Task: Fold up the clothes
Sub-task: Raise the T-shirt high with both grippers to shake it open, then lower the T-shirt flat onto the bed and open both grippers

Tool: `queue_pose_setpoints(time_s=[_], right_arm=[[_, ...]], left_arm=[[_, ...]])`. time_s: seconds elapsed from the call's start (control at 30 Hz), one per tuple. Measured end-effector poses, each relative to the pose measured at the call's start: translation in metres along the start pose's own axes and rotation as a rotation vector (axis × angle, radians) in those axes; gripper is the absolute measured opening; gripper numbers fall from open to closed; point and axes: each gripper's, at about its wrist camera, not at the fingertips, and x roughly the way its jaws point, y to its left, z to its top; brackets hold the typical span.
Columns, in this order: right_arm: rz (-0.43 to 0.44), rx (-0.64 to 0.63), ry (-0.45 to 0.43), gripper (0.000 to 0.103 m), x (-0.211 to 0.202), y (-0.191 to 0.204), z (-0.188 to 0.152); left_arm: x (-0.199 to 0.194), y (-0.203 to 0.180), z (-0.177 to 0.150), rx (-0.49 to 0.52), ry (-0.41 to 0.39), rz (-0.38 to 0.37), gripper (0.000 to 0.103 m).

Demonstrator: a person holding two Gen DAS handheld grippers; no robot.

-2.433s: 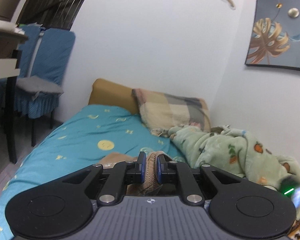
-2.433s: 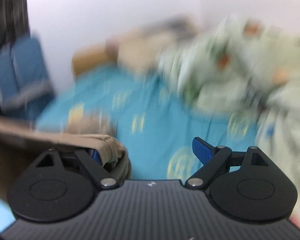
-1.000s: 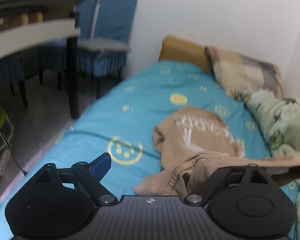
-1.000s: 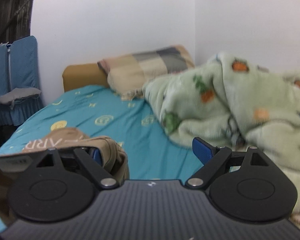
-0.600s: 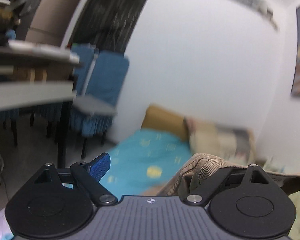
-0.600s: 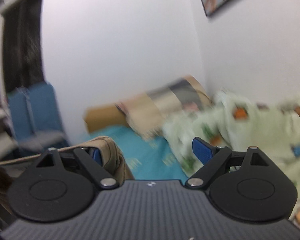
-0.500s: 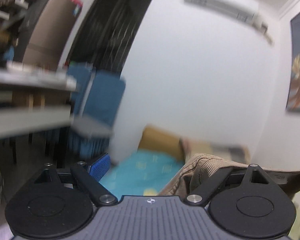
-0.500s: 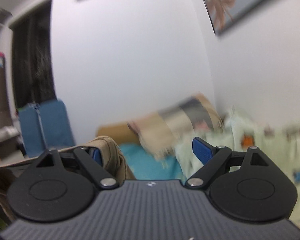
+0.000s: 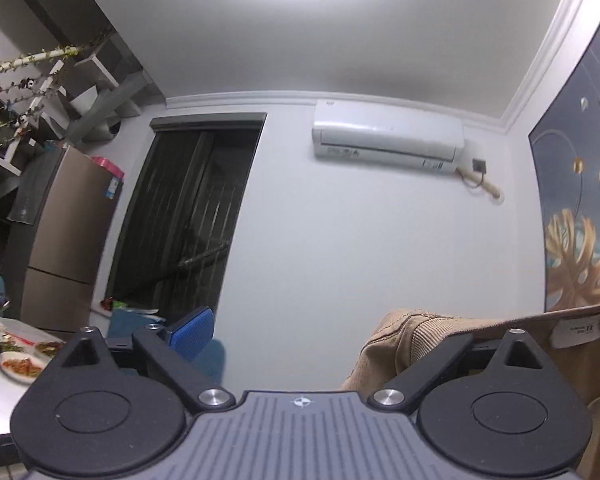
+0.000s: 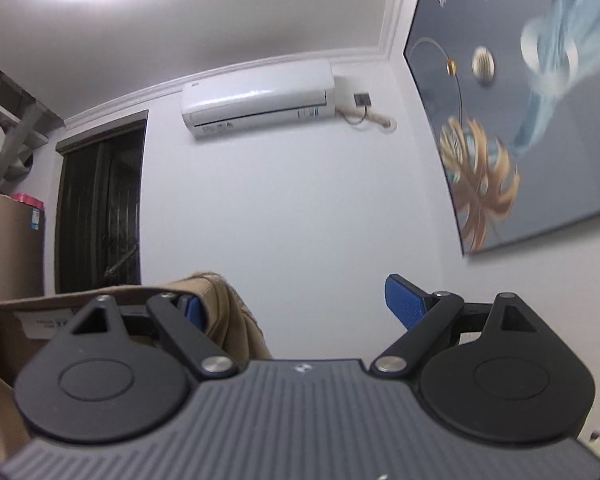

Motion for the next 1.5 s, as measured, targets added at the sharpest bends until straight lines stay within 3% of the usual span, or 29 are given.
queue_pose_setpoints(time_s=[0.1, 0.2, 0.33, 0.53, 0.73, 0.9, 1.07, 1.17, 1.3, 1.4, 1.5], right_arm=[[-0.012, -0.031, 0.037, 0.089, 0.021, -0.003, -0.003], [-0.018, -0.05, 0.11, 0.089, 0.05, -0.01, -0.045], [-0.019, -0.039, 0.247, 0.089, 0.096, -0.016, -0.123], [-0.027, -0.043, 0.45, 0.089, 0.206, -0.005, -0.256], [-0.069, -0.064, 0.534, 0.089, 0.34, 0.015, -0.404], [-0.102, -0.076, 0.619, 0.089, 0.441, 0.023, -0.536], [-0.109, -0.072, 0.751, 0.089, 0.493, 0.009, -0.664], [-0.104, -0.073, 0.87, 0.089, 0.5, -0.001, -0.725], [-0.072, -0.066, 1.025, 0.089, 0.504, -0.008, -0.769], [0.069, -0.01, 1.144, 0.089, 0.512, -0.004, -0.771], [0.217, -0.059, 1.136, 0.089, 0.505, 0.012, -0.756]], left_arm=[[0.028, -0.006, -0.012, -0.019, 0.041, -0.021, 0.099], [0.062, -0.009, -0.053, 0.002, 0.09, -0.038, 0.1], [0.122, 0.004, -0.147, 0.023, 0.196, -0.051, 0.101], [0.245, 0.037, -0.279, 0.062, 0.378, -0.001, 0.101], [0.384, 0.059, -0.426, 0.122, 0.47, 0.084, 0.1], [0.499, 0.079, -0.575, 0.107, 0.591, 0.161, 0.1], [0.566, 0.11, -0.728, 0.098, 0.749, 0.194, 0.1], [0.587, 0.129, -0.795, 0.086, 0.863, 0.189, 0.1], [0.599, 0.135, -0.833, 0.116, 1.016, 0.154, 0.099], [0.604, 0.137, -0.828, 0.11, 1.198, 0.072, 0.099], [0.599, 0.13, -0.811, 0.155, 1.225, 0.012, 0.1]])
